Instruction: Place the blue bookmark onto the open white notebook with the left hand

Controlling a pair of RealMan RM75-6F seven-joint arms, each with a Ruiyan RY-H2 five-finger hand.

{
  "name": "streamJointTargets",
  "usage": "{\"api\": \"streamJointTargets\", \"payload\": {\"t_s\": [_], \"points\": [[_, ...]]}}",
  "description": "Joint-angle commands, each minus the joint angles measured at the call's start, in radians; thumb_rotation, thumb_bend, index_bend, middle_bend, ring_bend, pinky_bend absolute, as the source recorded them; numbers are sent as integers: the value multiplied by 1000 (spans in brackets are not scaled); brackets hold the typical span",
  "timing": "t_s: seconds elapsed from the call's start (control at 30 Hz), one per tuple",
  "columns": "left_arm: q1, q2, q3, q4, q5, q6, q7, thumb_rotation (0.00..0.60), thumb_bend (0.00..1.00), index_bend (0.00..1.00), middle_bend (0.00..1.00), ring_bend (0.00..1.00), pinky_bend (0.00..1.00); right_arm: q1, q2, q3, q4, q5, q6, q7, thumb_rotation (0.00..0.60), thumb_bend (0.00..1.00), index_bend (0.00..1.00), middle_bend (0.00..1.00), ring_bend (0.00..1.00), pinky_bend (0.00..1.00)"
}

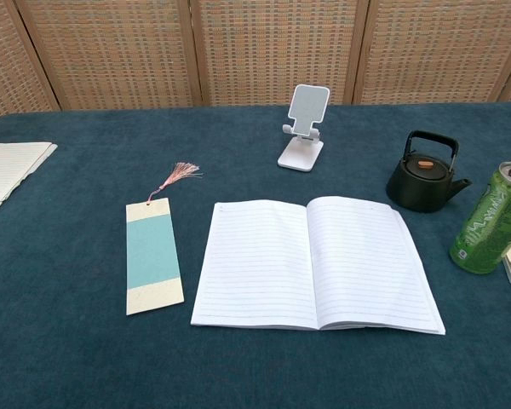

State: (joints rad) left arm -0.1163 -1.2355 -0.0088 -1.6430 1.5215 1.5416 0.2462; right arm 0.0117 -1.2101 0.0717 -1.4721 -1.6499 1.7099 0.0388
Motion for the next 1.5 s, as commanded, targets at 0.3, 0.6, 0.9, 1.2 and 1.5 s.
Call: {"api": "streamJointTargets", "payload": {"t_s": [0.3,0.6,0.9,1.2,1.5], "points": [[0,2,-3,4,12,-9,-7,600,21,0,0,0,0,-2,5,1,-8,-3,5,0,600,117,7,0,0,0],[-11,-5,-9,22,10,-38,-18,600,22,0,0,0,0,0,-4,4,10,17,-11,2,600,117,23,0,0,0],[-61,-8,-35,44,31,-82,-7,600,21,0,0,0,0,3,-6,19,29,49,-22,26,600,116,33,0,0,0],[-233,8,-60,166,213,-172,-76,600,22,0,0,0,0,11,-23,39,75,108,-62,35,600,116,50,0,0,0],[-441,24,-19,295,353,-361,-208,600,25,18,0,0,0,17,-45,53,132,171,-113,33,600,115,57,0,0,0]]}}
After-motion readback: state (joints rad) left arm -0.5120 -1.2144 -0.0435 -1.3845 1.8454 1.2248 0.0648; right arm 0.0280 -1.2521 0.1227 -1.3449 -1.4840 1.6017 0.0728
